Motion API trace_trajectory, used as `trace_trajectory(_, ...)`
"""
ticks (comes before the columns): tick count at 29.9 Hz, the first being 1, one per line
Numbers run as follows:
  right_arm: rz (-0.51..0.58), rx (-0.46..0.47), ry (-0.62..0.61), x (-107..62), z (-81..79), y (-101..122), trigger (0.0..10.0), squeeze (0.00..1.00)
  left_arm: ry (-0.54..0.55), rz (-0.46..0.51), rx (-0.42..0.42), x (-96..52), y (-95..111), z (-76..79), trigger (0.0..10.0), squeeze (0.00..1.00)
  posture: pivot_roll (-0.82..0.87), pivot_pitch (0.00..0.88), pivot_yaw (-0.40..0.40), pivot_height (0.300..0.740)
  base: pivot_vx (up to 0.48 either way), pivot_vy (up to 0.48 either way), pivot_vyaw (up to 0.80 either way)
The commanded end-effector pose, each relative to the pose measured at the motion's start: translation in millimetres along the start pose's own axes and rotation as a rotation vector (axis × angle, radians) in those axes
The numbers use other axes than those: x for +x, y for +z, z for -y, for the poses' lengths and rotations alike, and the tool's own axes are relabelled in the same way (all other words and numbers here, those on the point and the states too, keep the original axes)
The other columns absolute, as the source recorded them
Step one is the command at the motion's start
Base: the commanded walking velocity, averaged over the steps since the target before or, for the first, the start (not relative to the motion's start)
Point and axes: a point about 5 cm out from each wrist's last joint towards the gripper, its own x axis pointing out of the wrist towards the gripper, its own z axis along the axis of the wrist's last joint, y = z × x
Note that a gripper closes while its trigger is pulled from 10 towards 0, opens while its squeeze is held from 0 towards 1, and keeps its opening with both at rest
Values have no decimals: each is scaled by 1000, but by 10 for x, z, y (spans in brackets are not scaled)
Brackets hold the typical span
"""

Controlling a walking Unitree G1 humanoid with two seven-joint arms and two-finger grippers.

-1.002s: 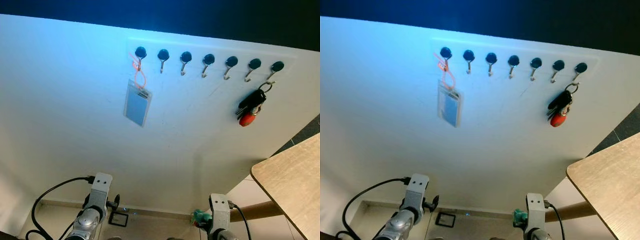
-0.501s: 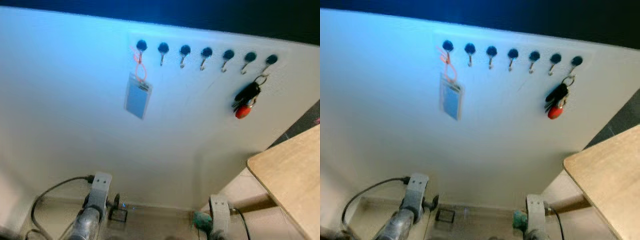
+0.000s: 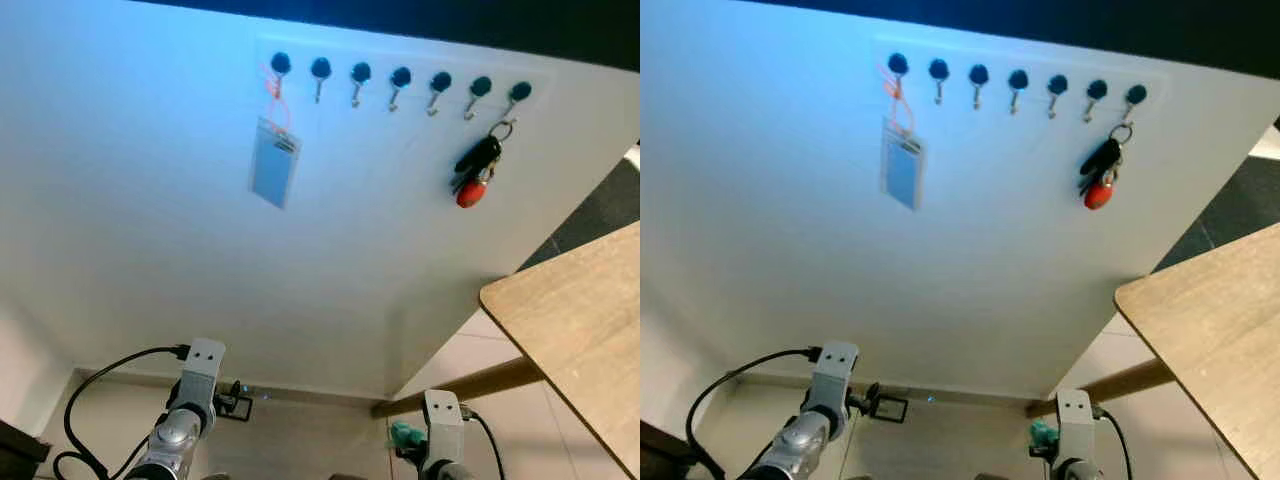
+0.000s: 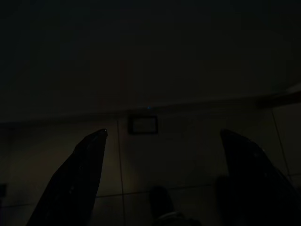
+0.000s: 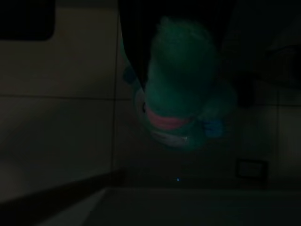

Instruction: Hang keys on a hook

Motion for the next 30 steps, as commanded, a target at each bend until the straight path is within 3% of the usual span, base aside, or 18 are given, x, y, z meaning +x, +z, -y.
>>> trace_trajectory(1, 4, 1, -10, -5, 31, 5, 10000, 0, -1, -18, 5, -6, -28, 2, 10000, 0, 92, 0, -94, 740, 0, 0, 0)
trace_trajectory(17, 8, 1, -12, -2, 51, 30, 10000, 0, -4, -6, 19, 10, 9, 24, 10000, 0, 94, 3, -102, 740, 0, -60, 0)
trace_trajectory(22, 43, -6, 3, 24, 19, 145, 10000, 0, 2, -9, 24, 13, 7, 30, 10000, 0, 92, 7, -103, 740, 0, -453, 0)
trace_trajectory(26, 69, -29, 24, 39, -12, 226, 10000, 0, 12, -10, -4, 18, 17, 17, 10000, 0, 93, 10, -104, 740, 0, 0, 0)
trace_trajectory(30, 160, -139, 135, 75, -189, 476, 10000, 0, 5, 46, 19, 61, 168, -5, 10000, 0, 94, 14, -106, 740, 0, 0, 0)
